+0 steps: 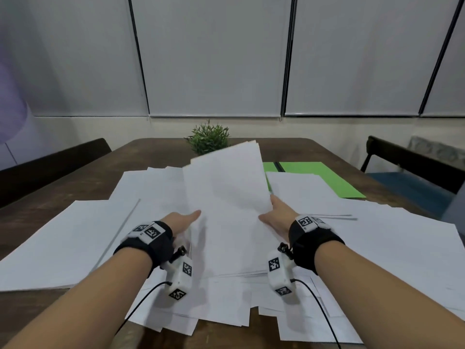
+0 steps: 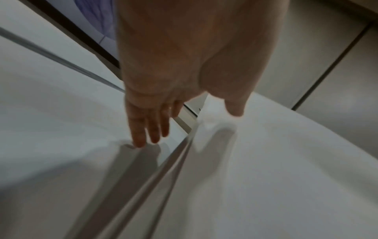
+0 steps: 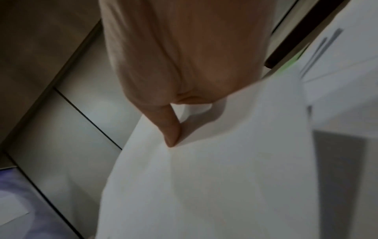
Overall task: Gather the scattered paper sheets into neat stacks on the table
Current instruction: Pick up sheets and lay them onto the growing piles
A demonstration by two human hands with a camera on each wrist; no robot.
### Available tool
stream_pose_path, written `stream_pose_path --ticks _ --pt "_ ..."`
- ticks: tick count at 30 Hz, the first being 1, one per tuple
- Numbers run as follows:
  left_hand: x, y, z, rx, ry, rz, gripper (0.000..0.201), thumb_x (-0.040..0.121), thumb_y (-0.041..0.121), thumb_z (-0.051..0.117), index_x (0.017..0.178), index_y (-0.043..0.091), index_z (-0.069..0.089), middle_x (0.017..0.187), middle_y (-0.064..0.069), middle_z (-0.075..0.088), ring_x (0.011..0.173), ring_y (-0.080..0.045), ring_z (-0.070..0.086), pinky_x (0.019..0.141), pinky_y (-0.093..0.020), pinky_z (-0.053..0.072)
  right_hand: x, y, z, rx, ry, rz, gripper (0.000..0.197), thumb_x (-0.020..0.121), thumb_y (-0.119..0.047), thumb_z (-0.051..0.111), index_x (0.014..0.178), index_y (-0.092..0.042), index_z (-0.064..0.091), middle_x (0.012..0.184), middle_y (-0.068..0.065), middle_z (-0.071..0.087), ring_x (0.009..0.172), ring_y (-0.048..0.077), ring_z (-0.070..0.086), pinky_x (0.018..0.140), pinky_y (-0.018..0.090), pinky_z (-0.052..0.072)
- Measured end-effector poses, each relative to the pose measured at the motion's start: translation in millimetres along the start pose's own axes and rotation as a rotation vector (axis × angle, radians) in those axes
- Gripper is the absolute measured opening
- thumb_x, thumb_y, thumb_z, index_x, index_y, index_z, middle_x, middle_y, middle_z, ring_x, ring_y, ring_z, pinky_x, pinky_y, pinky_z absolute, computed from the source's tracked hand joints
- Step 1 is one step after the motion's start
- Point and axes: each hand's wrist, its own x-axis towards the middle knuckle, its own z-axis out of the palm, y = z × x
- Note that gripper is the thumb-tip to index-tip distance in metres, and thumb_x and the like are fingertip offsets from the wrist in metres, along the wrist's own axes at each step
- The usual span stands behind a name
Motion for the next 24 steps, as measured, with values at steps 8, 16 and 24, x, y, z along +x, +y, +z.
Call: stream_pose_path --ticks 8,16,24 --pt "-10 41 -28 -0.779 0.219 0.525 0.054 0.083 0.051 0.064 0.123 0.017 0.051 0.119 -0.001 0.064 0.107 -0.02 0.063 0.097 -0.044 0.049 -13 -70 -14 0.358 0.031 -0.321 0.045 0.062 -0.01 0.06 0.105 -0.024 0.06 0.104 0.007 0.071 0.093 0.025 0.068 0.086 0.042 0.054" --pt "-20 49 -41 -0.767 0.159 0.63 0.043 0.086 0.016 0.069 0.124 0.012 0.049 0.116 -0.005 0.066 0.104 -0.02 0.065 0.091 -0.037 0.052 -14 -69 -24 0.428 0.103 -0.241 0.01 0.083 -0.02 0.074 0.09 -0.014 0.07 0.091 0.005 0.075 0.081 0.024 0.07 0.072 0.032 0.057" --pt "-13 37 -35 -0.659 0.138 0.485 0.075 0.07 0.059 0.073 0.119 0.005 0.054 0.111 -0.008 0.061 0.097 -0.026 0.061 0.08 -0.037 0.05 -8 -48 -16 0.358 0.06 -0.138 0.031 0.074 -0.011 0.074 0.1 -0.023 0.063 0.105 0.011 0.072 0.094 0.031 0.07 0.088 0.053 0.054"
